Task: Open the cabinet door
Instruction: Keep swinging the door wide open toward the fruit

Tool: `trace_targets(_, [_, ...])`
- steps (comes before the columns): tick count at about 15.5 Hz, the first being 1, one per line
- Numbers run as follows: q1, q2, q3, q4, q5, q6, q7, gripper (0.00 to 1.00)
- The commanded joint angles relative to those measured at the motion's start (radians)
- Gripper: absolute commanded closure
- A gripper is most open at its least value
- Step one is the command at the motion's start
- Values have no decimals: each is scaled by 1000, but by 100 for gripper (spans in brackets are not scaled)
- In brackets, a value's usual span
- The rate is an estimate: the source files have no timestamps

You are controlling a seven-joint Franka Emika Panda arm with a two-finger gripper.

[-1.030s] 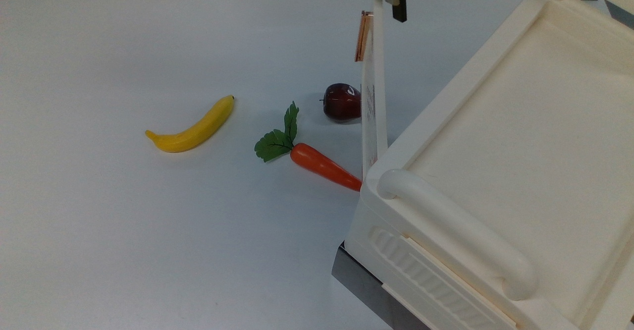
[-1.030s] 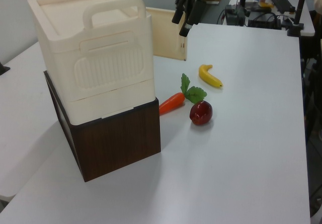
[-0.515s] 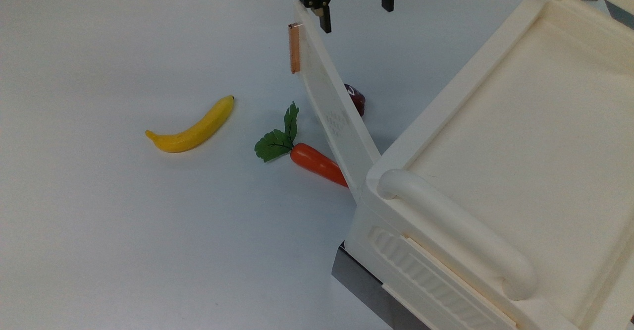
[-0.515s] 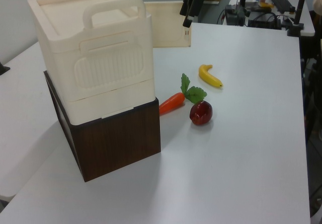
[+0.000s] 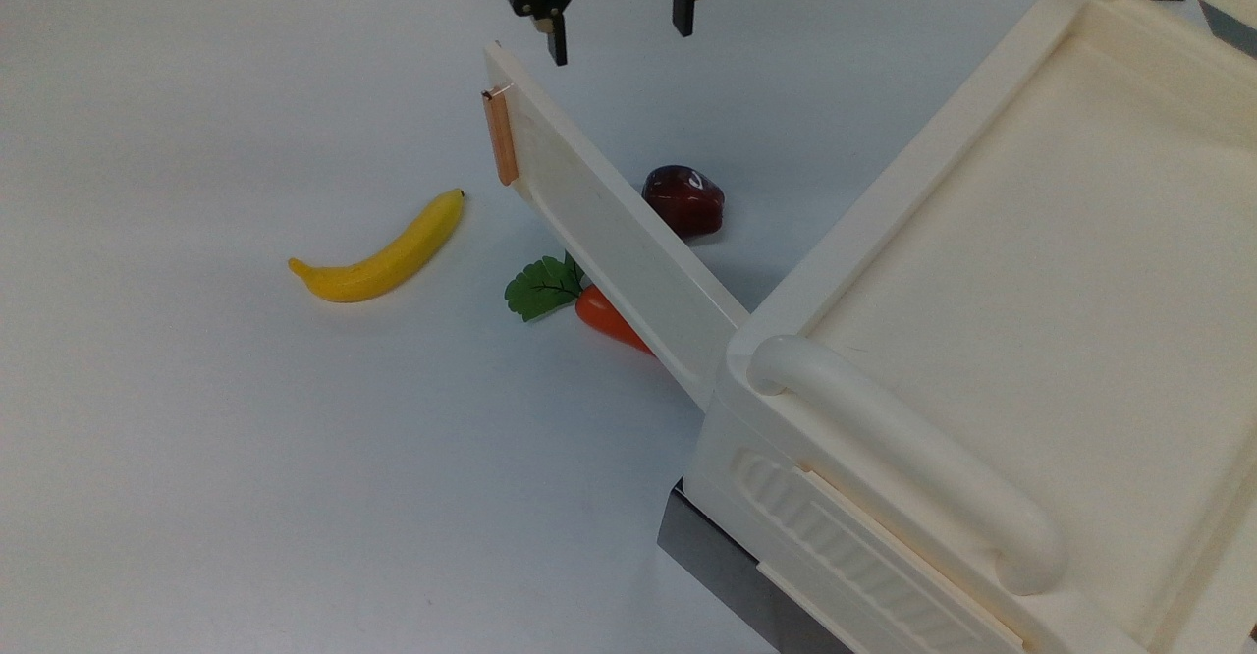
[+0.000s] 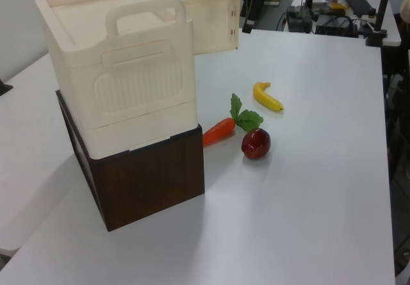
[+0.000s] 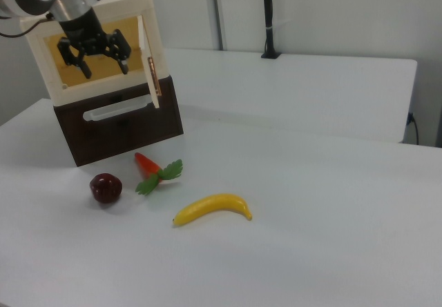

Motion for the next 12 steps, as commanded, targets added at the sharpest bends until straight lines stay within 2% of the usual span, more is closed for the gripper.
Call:
trace_targets(1, [-31,-3,-5,-30,-12,-21,91,0])
trace_targets(7, [-79,23,-5,-56,-6,-30,177,0])
trace_targets(12, [-135,21,-5,-97,-13,-123,186,0])
